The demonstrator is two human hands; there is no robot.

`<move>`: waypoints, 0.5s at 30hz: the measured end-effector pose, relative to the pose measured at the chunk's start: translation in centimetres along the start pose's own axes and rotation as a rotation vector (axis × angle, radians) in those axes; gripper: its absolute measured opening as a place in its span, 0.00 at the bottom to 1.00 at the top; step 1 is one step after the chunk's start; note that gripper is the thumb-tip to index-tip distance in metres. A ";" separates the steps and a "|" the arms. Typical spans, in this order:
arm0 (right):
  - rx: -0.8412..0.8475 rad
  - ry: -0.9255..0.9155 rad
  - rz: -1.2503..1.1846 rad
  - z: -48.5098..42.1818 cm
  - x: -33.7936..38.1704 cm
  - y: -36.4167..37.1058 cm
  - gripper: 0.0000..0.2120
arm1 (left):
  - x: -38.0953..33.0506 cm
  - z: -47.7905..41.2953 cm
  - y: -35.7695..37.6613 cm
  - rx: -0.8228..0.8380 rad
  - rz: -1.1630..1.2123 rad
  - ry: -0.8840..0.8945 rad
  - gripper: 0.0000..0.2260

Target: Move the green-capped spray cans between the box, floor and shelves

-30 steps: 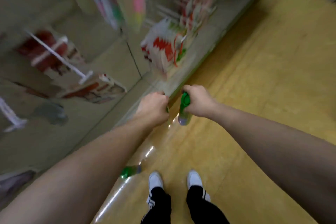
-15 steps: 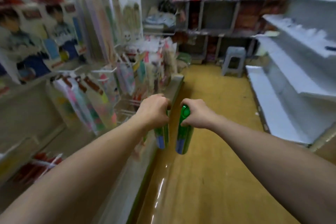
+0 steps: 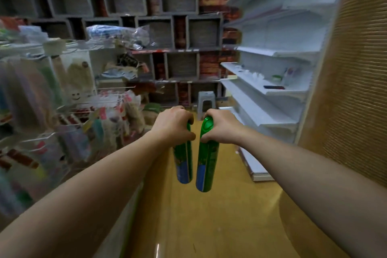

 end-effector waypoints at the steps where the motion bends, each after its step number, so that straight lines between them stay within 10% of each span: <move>1: -0.012 0.025 0.008 0.8 -1.3 -1.3 0.29 | -1.8 -0.7 -0.1 0.002 0.011 0.020 0.20; 15: -0.185 0.482 0.133 15.8 -18.9 -11.9 0.29 | -26.1 -6.8 2.3 0.046 0.118 0.476 0.17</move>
Point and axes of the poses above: each hand's wrist, its own z-axis away from the middle knuckle, its own y-axis out of the palm, x = y × z, the point moved 10 cm from there along -z, towards the middle knuckle, and after that the axes turned 6 degrees about x, right-handed, at the moved point
